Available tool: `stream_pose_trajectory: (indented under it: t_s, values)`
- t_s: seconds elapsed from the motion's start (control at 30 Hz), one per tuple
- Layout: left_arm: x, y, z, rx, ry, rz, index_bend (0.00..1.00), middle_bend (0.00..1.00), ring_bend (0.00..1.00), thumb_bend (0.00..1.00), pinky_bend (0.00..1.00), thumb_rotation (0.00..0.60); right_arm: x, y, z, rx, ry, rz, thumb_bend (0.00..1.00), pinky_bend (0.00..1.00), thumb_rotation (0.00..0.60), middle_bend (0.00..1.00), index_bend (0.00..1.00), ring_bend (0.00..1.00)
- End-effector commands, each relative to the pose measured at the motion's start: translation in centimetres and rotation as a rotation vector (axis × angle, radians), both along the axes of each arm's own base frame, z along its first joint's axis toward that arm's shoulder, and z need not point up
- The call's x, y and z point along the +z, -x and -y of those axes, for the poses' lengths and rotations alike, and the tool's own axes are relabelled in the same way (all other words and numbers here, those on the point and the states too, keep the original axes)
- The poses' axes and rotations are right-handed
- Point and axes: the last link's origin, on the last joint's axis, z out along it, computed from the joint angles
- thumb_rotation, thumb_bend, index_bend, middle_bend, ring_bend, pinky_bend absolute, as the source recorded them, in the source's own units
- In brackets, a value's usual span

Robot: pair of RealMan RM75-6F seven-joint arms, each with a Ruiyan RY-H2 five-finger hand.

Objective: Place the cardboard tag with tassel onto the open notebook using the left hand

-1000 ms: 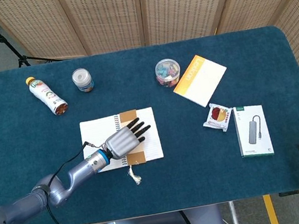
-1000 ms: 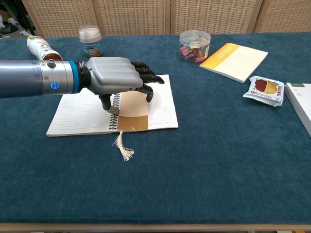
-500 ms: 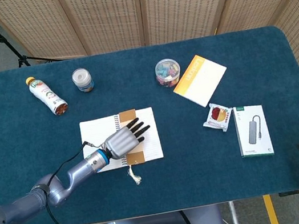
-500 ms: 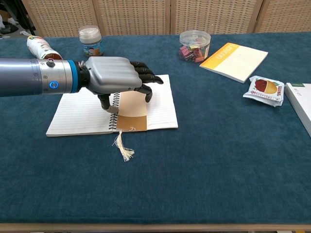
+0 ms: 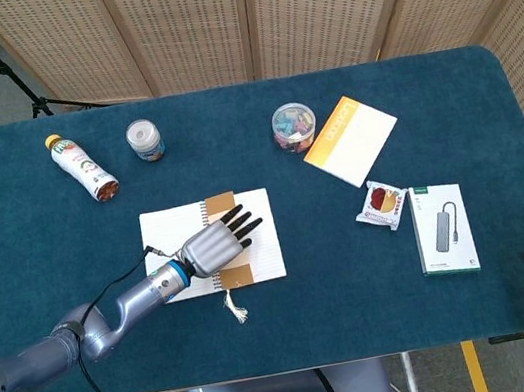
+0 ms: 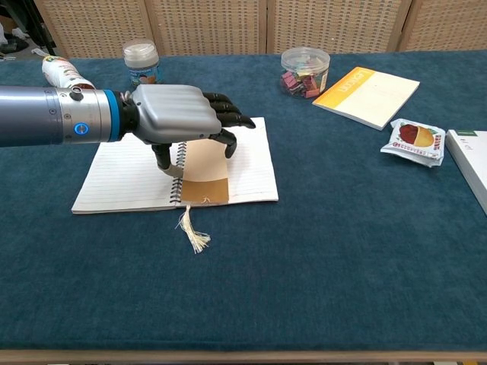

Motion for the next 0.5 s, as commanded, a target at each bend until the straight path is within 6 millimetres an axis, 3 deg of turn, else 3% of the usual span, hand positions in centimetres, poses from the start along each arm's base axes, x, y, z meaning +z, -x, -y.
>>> stream_pose_trajectory:
  t_s: [0.03,0.5]
  values:
    - [-0.02,-0.04,0.01,-0.003,-0.001,-0.001,0.33,0.0,0.0,0.2,0.0,0.6,0.02,0.0,0.0,-0.001,0.0,-0.001,0.0,0.0,0.6,0.0,0.03,0.0]
    - [0.12,-0.16,-0.01,-0.016,-0.006,-0.005,0.25,0.0,0.0,0.19,0.0,0.6,0.05,0.0,-0.01,-0.004,0.001,-0.003,0.0,0.0,0.6,0.0,0.03,0.0]
